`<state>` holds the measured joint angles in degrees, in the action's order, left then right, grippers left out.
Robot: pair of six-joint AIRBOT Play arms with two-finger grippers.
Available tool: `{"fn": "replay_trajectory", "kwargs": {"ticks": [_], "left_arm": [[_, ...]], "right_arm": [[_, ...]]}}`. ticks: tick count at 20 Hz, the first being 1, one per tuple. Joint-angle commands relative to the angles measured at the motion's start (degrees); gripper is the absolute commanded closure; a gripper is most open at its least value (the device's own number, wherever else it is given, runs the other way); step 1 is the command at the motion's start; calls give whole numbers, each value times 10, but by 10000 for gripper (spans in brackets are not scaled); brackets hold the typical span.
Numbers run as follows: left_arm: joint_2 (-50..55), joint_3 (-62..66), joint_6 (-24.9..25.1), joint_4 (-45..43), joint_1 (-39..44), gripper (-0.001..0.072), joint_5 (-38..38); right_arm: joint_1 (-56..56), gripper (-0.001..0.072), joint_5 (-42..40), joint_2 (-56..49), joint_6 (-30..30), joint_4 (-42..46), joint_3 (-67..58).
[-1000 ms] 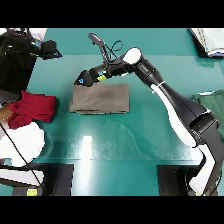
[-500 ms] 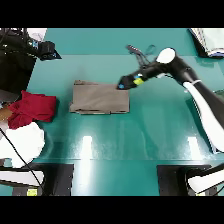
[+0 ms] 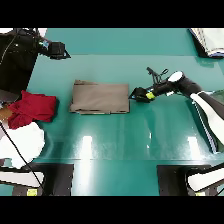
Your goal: Fold the shirts.
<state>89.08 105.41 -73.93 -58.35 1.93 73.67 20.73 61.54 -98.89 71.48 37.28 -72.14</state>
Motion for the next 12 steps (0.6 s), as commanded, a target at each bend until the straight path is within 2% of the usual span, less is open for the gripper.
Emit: {"fn": "replay_trajectory", "kwargs": {"ticks": [1,3,6,7,8,9,12], "left_arm": [[0,0,9,0,6,676,-5],[0,0,9,0,6,676,-4],[0,0,9,0,6,676,-4],[0,0,9,0,6,676,-3],[0,0,9,0,6,676,-1],[0,0,9,0,6,677,2],[0,0,7,0,6,677,17]], "right_arm": [[30,43,-38,-45,-39,-108,10],[50,58,-62,-60,-54,-152,10],[75,268,-110,-62,-58,-163,10],[79,399,-119,-61,-61,-163,10],[80,578,-125,-61,-69,-164,10],[80,699,-125,-57,-83,-162,10],[54,701,-123,-5,-90,-155,11]]}}
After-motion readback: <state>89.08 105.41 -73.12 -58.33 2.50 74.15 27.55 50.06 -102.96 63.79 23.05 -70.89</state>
